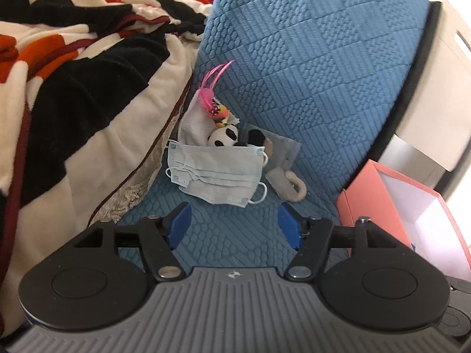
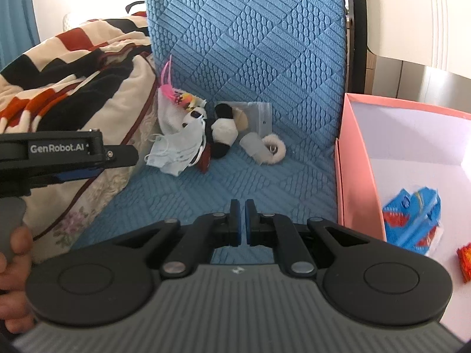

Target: Organize soft objects

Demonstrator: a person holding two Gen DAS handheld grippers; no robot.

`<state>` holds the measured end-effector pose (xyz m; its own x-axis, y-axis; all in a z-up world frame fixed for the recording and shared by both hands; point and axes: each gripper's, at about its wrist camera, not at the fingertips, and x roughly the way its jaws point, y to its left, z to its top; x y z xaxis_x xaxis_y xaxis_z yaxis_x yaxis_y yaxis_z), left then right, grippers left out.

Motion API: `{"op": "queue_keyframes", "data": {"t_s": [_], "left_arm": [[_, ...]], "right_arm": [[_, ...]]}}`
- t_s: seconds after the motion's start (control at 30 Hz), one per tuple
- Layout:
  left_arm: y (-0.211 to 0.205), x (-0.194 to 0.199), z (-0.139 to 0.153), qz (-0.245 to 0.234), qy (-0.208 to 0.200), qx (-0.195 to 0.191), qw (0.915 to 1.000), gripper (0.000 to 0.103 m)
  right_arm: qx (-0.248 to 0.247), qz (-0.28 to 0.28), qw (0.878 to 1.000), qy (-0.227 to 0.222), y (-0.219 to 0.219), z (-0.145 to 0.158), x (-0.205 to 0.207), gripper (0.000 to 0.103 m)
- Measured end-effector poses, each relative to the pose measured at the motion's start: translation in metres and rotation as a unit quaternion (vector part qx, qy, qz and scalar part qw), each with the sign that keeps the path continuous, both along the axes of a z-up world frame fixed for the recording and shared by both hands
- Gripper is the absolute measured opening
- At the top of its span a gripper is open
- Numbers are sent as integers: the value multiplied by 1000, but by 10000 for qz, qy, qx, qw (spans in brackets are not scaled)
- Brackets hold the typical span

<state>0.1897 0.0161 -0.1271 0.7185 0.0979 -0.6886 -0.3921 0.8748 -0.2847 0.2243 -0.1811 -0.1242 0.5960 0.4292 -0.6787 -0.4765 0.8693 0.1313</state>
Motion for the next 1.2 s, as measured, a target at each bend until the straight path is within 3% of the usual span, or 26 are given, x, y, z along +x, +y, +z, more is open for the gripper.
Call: {"op": "queue_keyframes", "data": {"t_s": [0.3, 0.8, 0.93, 1.2], "left_arm": [[19, 42, -21, 259, 104, -184, 9994, 76], [47, 92, -71, 477, 393, -437, 9971, 76], [47, 101, -82, 335, 472, -253, 9980, 76], [35, 118, -92, -140, 653, 522, 9964, 76]], "right_arm": [[53, -47, 9999, 123, 13, -14, 43, 7], [-309, 192, 9993, 115, 56, -44, 109, 7], [-236, 182, 9992, 267, 58, -52, 124, 7], [-318, 229, 9986, 343, 67, -66, 144, 8]]}}
